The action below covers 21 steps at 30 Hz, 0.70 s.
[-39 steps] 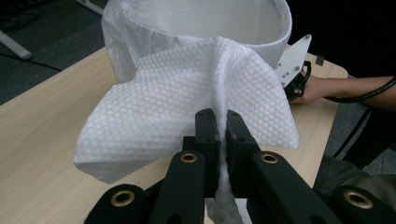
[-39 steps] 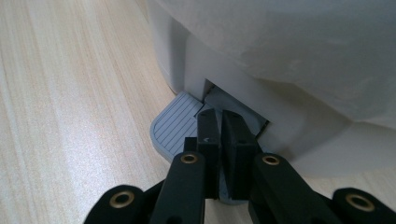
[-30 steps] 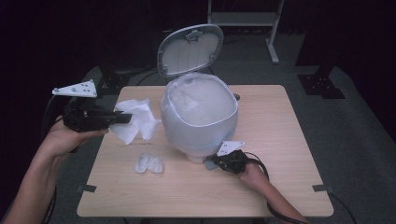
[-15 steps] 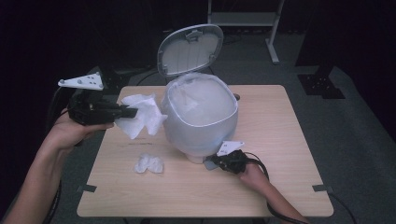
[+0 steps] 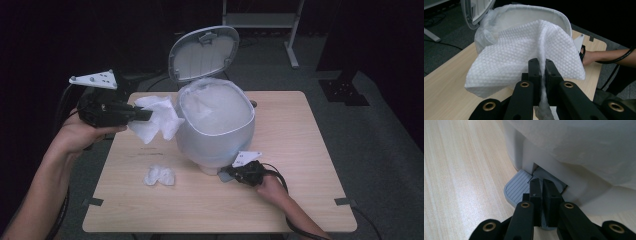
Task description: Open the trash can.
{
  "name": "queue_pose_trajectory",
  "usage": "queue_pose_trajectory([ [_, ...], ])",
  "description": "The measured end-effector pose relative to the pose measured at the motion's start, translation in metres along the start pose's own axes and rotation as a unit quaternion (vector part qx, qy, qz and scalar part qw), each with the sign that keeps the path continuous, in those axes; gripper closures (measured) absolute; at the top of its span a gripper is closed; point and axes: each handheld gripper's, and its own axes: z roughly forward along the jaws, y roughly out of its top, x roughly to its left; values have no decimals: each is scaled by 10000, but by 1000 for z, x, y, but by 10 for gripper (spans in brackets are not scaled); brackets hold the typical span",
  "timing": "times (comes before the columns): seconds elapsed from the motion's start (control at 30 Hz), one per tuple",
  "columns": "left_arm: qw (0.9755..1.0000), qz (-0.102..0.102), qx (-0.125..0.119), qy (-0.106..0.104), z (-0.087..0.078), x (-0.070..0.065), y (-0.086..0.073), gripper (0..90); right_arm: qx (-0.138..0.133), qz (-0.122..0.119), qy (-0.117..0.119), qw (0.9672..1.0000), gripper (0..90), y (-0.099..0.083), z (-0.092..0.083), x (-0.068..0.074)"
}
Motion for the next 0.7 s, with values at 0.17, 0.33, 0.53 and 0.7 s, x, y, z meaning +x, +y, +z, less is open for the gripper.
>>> queue_pose_trajectory([
  [0.17, 10000, -48, 14, 5, 2, 2, 5, 862, -1, 7, 5, 10000, 858, 0, 0, 0],
  [0.33, 10000, -24, 24, 2, 4, 2, 10, 861, 1, 6, 6, 10000, 858, 0, 0, 0],
  [0.53, 10000, -2, 36, -26, 8, 2, 17, 861, 2, -9, -12, 10000, 858, 0, 0, 0],
  [0.7, 10000, -6, 20, -36, 11, 3, 22, 856, -6, -4, -8, 10000, 857, 0, 0, 0],
])
